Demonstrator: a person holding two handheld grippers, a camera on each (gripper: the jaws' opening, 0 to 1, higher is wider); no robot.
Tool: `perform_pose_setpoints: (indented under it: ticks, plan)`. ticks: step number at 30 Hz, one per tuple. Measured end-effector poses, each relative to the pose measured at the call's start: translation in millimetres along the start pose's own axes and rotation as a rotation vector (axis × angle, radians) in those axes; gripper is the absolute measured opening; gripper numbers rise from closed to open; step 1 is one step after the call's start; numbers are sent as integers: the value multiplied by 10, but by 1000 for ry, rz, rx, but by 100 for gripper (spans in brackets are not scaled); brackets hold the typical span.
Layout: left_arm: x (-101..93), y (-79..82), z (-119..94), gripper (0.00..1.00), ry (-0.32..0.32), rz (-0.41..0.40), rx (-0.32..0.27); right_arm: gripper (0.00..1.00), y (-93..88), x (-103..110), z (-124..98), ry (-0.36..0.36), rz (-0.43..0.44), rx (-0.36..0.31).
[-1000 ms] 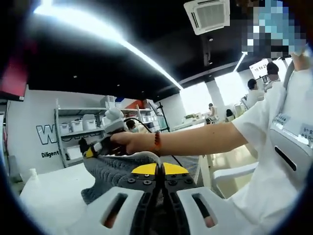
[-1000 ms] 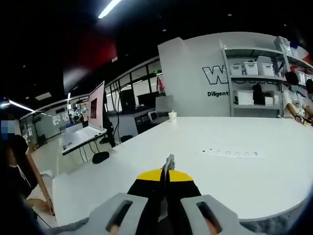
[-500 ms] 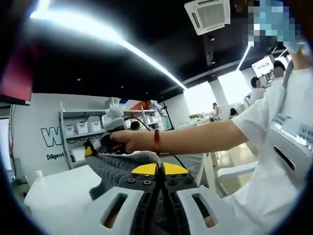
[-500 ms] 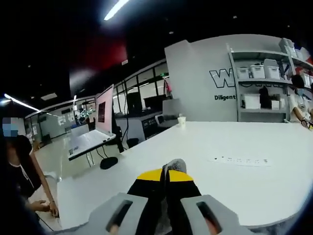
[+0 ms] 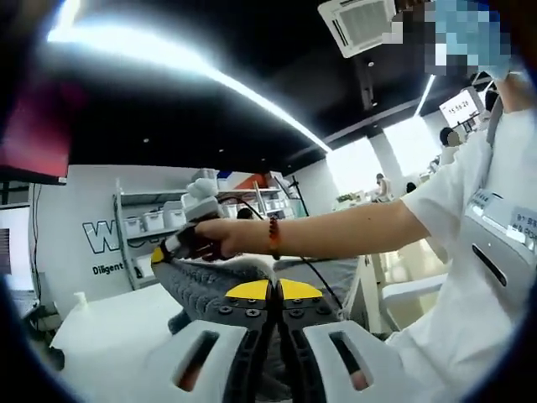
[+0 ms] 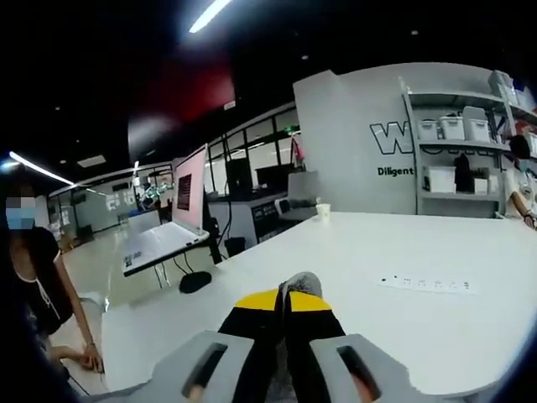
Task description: Open the folded towel by lifting each exposed corner and separating the folded layers until the towel lies flat within the target outline without major curled edges
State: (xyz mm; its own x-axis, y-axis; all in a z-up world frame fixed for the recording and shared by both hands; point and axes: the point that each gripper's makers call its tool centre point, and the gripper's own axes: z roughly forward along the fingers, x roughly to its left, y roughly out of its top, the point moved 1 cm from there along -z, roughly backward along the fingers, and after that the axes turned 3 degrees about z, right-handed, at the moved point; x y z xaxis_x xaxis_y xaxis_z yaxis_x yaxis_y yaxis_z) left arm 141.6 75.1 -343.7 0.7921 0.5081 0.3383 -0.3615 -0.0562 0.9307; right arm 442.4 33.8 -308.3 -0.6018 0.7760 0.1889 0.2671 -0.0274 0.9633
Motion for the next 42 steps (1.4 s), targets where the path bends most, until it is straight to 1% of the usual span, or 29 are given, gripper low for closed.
perform_pose_setpoints:
  ticks: [1, 2, 5, 9, 11, 12, 18, 20, 25, 29, 35, 36, 40, 42]
  plan:
    - [6, 5, -5, 0, 3, -3, -3, 0, 2, 5, 4, 1, 0, 0]
    - [13, 10, -18, 0, 5, -6, -7, 0, -10, 60, 8, 7, -1, -4]
    - [14, -4, -33, 0, 8, 2, 0, 0, -11, 109, 42, 14, -12, -2]
    - [21, -54, -96, 0, 33, 30, 30, 0, -32, 168, 122, 33, -16, 4]
    - [35, -61, -114, 0, 41, 29, 34, 0, -39, 181, 139, 33, -21, 6]
    - [56, -64, -142, 0, 51, 29, 34, 0, -70, 238, 139, 35, -29, 6]
    - [129, -100, -228, 0, 73, 26, 34, 0, -58, 282, 226, 45, -34, 6]
    - [136, -108, -245, 0, 79, 23, 34, 0, -80, 339, 244, 54, -37, 7]
    - [149, -152, -269, 0, 85, 20, 44, 0, -121, 382, 320, 58, -50, 18]
    - [156, -158, -286, 0, 91, 21, 47, 0, -109, 451, 346, 80, -30, 3]
    - [176, -146, -301, 0, 103, 24, 47, 0, -89, 491, 403, 82, -39, 9]
    - [180, -137, -308, 0, 104, 26, 46, 0, -78, 532, 425, 91, -38, 10]
    - [194, -127, -326, 0, 114, 22, 42, 0, -52, 578, 458, 100, -42, 7]
    - [202, -128, -340, 0, 120, 26, 46, 0, -2, 635, 491, 113, -35, -1]
